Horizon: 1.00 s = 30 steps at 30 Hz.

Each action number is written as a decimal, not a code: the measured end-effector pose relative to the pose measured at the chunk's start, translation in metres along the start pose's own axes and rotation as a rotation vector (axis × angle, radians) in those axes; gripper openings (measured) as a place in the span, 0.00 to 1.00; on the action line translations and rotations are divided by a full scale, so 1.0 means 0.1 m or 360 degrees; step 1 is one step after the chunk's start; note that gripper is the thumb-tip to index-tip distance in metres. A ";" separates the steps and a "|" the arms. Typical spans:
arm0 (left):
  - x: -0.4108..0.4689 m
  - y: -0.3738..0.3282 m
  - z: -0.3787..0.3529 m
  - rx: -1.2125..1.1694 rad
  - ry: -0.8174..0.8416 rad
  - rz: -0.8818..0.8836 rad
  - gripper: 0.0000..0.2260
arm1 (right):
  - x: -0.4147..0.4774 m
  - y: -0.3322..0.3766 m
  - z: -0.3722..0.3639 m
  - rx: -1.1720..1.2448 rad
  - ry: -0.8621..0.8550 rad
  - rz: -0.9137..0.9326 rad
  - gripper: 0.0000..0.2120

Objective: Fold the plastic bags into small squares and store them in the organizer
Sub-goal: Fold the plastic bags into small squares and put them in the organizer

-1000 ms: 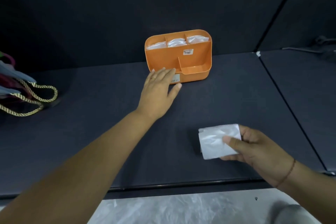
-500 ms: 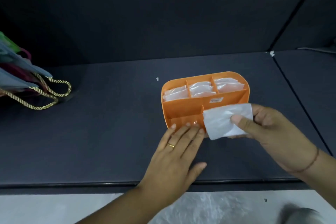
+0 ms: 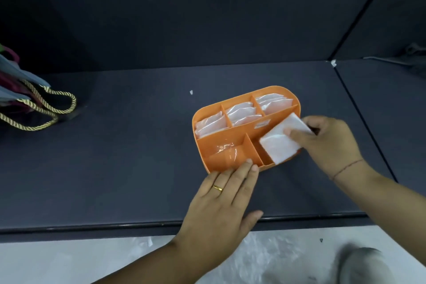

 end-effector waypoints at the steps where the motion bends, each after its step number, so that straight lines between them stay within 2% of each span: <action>1: -0.01 -0.02 0.00 -0.0003 0.0008 -0.0005 0.28 | 0.01 -0.05 -0.03 -0.0093 -0.0001 -0.0037 0.03; 3: -0.01 -0.07 -0.02 -0.0003 0.0032 -0.0019 0.28 | 0.04 -0.12 -0.09 -0.0263 0.0007 -0.0088 0.06; 9: -0.04 -0.19 -0.01 0.0044 0.0044 -0.0103 0.29 | 0.15 -0.02 -0.22 -0.0549 0.0048 -0.0050 0.05; 11: -0.06 -0.18 0.02 0.0075 0.0003 -0.0123 0.29 | 0.19 -0.02 -0.29 -0.0410 0.0171 -0.0060 0.05; 14: -0.08 -0.18 0.04 0.0129 -0.0035 -0.0144 0.29 | 0.17 0.03 -0.34 0.0125 0.0295 -0.0011 0.03; 15: -0.09 -0.20 0.04 0.0144 -0.0051 -0.0152 0.28 | 0.16 0.03 -0.35 0.0162 0.0312 0.0001 0.03; 18: -0.13 -0.17 0.18 0.0126 -0.0201 -0.0141 0.27 | 0.21 -0.06 -0.40 -0.0186 0.0287 -0.0012 0.04; 22: -0.10 0.28 0.46 -0.0071 -0.0470 0.0138 0.27 | 0.26 -0.07 -0.37 -0.0516 0.0156 -0.0055 0.06; 27: 0.00 0.64 0.35 -0.0202 -0.0294 0.0323 0.36 | 0.24 0.19 -0.33 -0.0819 -0.0017 0.0196 0.09; 30: 0.00 0.63 0.31 -0.0228 -0.0250 0.0337 0.42 | 0.14 0.26 -0.26 -0.0795 -0.0127 0.0320 0.15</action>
Point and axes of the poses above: each hand's wrist, its own x-axis towards the middle knuckle, its own z-axis out of the back of the hand, y = z × x, the point moved 10 cm from there along x, towards the middle knuckle, and after that the axes turned 13 degrees about y, right-handed, at the moved point
